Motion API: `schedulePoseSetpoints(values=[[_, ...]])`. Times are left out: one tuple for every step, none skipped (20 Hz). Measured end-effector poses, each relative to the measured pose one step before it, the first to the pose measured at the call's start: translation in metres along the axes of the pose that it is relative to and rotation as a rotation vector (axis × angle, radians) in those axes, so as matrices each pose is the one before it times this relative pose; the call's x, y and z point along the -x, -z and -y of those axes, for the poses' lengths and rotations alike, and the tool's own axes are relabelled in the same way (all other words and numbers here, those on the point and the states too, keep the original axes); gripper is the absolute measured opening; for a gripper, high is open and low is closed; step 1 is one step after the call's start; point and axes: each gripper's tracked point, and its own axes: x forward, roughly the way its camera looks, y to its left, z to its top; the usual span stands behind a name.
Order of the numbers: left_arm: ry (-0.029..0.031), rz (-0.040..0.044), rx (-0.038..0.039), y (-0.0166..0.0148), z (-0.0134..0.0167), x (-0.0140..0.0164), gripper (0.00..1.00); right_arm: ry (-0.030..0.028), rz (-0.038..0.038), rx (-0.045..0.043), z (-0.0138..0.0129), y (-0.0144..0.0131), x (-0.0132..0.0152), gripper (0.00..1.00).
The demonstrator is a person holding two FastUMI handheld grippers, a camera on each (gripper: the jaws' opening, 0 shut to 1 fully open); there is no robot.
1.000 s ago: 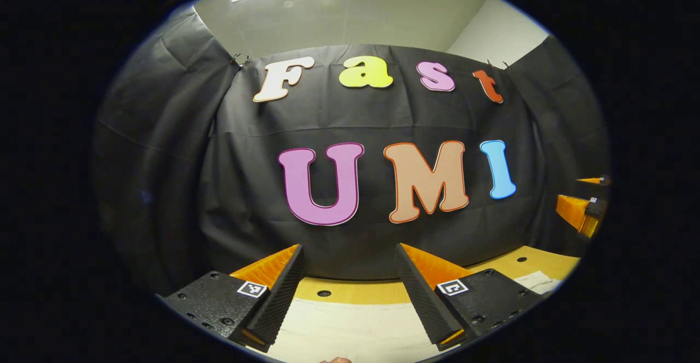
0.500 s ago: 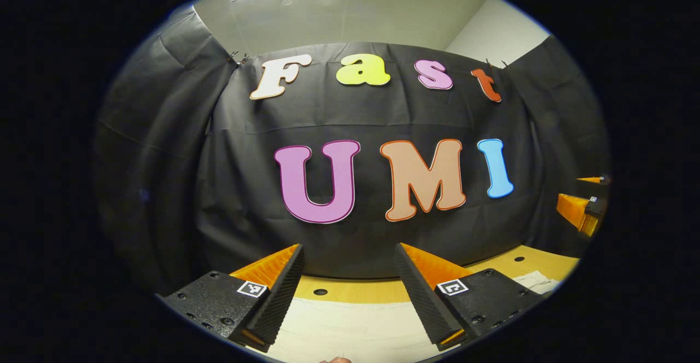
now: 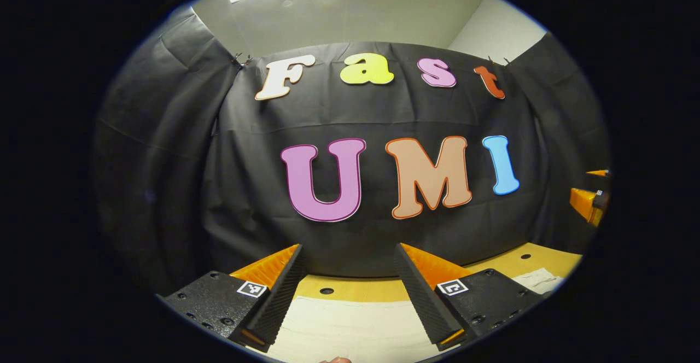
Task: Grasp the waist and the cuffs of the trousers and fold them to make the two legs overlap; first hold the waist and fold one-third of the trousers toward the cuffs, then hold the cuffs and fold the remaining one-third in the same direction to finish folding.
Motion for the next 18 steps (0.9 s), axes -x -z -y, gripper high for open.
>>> schedulePoseSetpoints(values=[[-0.00083,-0.00271,-0.00002,0.00076,-0.00011,0.00048,0.96,0.00472,-0.0029,0.01788,0.00612,0.00209,-0.00101,0.98],[0.00164,-0.00161,-0.001,0.00035,0.00146,-0.00072,0.96,0.00228,-0.00435,0.02219,0.00598,0.00264,0.00022,0.97],[-0.00102,-0.00072,-0.00185,0.00145,0.00045,-0.00062,0.96,0.00215,-0.0036,0.02805,0.00466,0.00438,0.00076,0.97],[0.00185,-0.00176,0.00049,0.00013,0.00185,-0.00143,0.96,0.00327,-0.00309,0.03063,0.00576,0.0037,0.00079,0.97],[0.0035,-0.0023,0.00282,0.00272,0.0023,-0.00043,0.96,-0.00463,-0.00238,0.02764,0.00702,0.0034,0.00178,0.98],[0.00379,-0.00458,0.00241,0.00125,0.00201,-0.0003,0.96,-0.00666,-0.00562,0.03139,0.00384,0.00553,0.00266,0.96],[0.00372,-0.00538,0.00073,0.00248,0.00298,-0.00111,0.96,-0.00514,-0.00522,0.03829,0.00528,0.00538,0.00288,0.98],[0.00211,-0.00252,-0.00005,0.00009,0.00186,-0.00076,0.96,-0.00722,-0.00497,0.03852,0.00401,0.00401,0.00224,0.98],[0.00179,-0.00213,0.0004,0.00108,0.00147,-0.00018,0.96,-0.00571,-0.00625,0.03684,0.00505,0.00532,0.0029,0.97],[0.00126,-0.00221,0.00116,0.00028,0.00203,-0.00103,0.96,-0.003,-0.0086,0.03414,0.00526,0.00779,0.00283,0.97],[0.00263,-0.00218,0.00188,0.00183,0.00217,-0.00013,0.96,0.00449,-0.01008,0.03531,0.00603,0.00658,0.00277,0.98],[0.00352,-0.00184,0.00019,0.00015,0.00245,-0.00113,0.96,0.00466,-0.01059,0.03646,0.00597,0.00819,0.00272,0.97],[0.00166,0.00055,-0.00178,0.00069,0.00136,0.00014,0.96,0.00083,-0.01096,0.03555,0.00421,0.00841,0.0026,0.97],[0.00285,-0.00209,-0.00208,0.00027,0.00233,-0.00118,0.96,-0.00332,-0.01138,0.03095,0.00285,0.00987,0.0031,0.98],[0.00192,-0.00326,-0.00053,0.00203,0.00235,-0.00081,0.96,-0.00513,-0.01242,0.02566,0.00287,0.00971,0.0043,0.98],[0.00204,-0.00166,0.00126,0.00092,0.00198,0.0,0.96,-0.0058,-0.01245,0.02077,0.00168,0.00902,0.0023,0.98],[0.00285,-0.00002,0.0005,0.00012,0.00245,0.0003,0.96,-0.00526,-0.01345,0.01826,0.00108,0.00904,0.00331,0.98],[0.00196,0.00186,-0.00103,-0.00072,0.00291,0.00023,0.96,-0.00764,-0.01505,0.01902,0.00035,0.00991,0.00134,0.97]])
